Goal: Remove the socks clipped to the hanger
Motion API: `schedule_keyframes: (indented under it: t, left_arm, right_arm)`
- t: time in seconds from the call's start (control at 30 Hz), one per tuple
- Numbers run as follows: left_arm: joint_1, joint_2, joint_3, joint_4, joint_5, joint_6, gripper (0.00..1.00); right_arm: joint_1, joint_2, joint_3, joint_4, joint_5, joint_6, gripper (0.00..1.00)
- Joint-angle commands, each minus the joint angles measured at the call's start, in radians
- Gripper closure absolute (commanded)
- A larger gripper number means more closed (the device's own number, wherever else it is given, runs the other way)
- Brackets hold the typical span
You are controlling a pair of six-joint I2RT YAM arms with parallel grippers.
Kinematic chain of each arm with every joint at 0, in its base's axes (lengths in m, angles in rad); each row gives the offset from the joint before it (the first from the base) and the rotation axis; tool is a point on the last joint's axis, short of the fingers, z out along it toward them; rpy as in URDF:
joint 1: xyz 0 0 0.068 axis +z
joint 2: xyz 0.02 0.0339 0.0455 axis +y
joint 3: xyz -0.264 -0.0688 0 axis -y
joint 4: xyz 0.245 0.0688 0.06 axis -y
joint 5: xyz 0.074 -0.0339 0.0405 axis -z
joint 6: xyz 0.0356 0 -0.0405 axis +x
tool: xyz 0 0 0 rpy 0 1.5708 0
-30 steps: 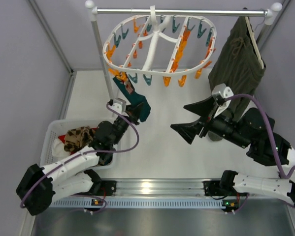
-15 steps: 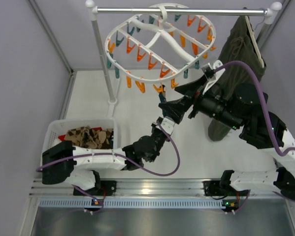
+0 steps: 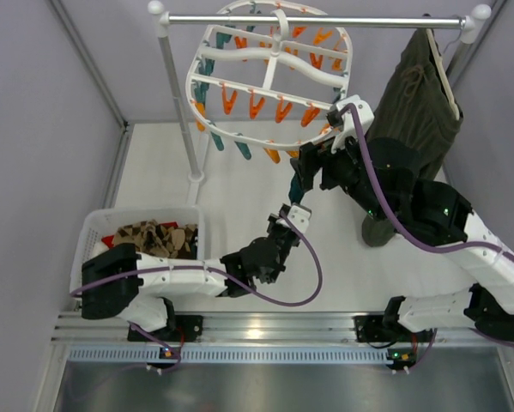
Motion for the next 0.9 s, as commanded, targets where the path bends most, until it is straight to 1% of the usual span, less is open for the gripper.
schedule_keyframes:
  t: [0.0,0.2,0.47,0.87]
  left_arm:
    - [-0.006,0.019,0.044,0.056,-0.007,-0.002,1.0]
    - [-0.009,0.051,0.063,0.056,-0.004,-0.006,1.0]
    - [-0.028,0.104,0.115,0.056,-0.001,0.02,1.0]
    - [-0.037,0.126,0.126,0.056,-0.009,0.031,1.0]
  right_arm:
    - [0.004,-0.003,0.011,-0.009,0.131,-0.027,0.19]
    - [0.003,0.0,-0.013,0.01,0.156,-0.024,0.23]
    - [0.006,0.074,-0.015,0.036,0.047,0.007,0.31]
    - [0.026,0.109,-0.015,0.071,0.039,-0.018,0.32]
